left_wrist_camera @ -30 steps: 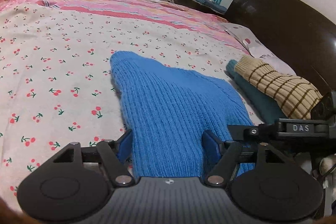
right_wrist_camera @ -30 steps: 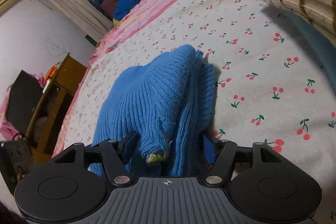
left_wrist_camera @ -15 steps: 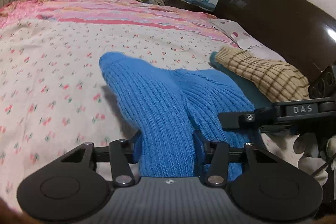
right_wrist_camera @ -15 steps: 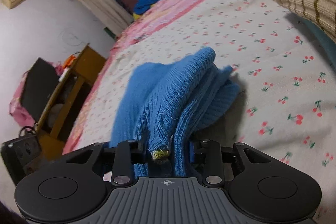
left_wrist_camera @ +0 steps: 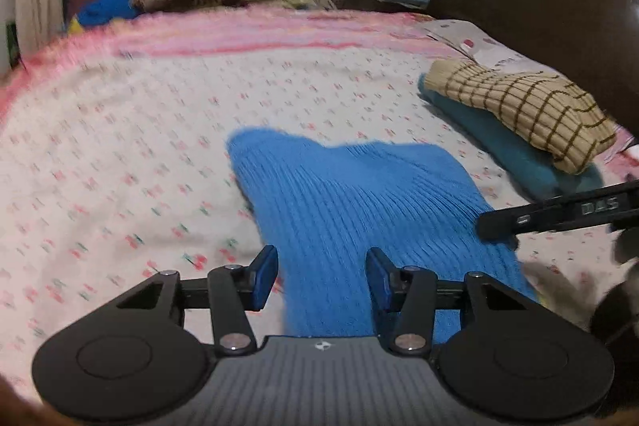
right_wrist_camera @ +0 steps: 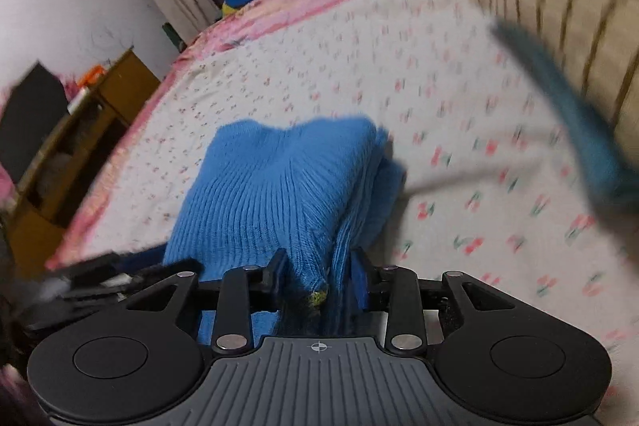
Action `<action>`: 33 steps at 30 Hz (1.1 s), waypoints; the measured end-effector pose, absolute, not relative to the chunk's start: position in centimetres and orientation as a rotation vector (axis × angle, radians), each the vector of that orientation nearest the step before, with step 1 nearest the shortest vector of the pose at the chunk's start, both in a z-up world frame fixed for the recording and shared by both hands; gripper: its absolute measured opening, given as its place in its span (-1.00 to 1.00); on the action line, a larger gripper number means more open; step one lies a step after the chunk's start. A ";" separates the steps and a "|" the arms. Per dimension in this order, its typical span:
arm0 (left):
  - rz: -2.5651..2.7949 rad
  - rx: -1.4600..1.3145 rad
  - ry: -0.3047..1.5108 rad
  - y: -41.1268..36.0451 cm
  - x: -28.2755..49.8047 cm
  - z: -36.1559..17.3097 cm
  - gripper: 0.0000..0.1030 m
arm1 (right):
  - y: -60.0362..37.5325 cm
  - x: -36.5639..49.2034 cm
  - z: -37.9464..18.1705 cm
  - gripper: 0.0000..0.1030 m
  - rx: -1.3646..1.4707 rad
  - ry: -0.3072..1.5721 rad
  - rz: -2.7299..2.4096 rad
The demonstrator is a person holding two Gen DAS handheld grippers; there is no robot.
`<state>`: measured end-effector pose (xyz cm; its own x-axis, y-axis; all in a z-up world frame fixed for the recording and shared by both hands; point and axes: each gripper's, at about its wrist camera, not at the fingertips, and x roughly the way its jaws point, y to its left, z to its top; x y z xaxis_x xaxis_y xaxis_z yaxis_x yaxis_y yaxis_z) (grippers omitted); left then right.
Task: Fold small clothes
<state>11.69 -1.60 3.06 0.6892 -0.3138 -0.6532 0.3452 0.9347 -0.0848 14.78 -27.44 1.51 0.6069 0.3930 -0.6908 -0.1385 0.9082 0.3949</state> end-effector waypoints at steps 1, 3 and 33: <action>-0.349 0.060 0.706 -1.5 11.6 3.4 0.03 | -27.4 14.4 1.9 -0.36 0.292 0.844 0.303; -0.330 0.066 0.691 -1.4 11.8 3.9 0.03 | -26.9 13.7 3.1 -0.35 0.247 0.793 0.299; -0.203 0.229 0.685 -3.5 14.8 3.5 0.05 | -21.4 18.8 1.8 -0.50 -0.034 0.763 0.214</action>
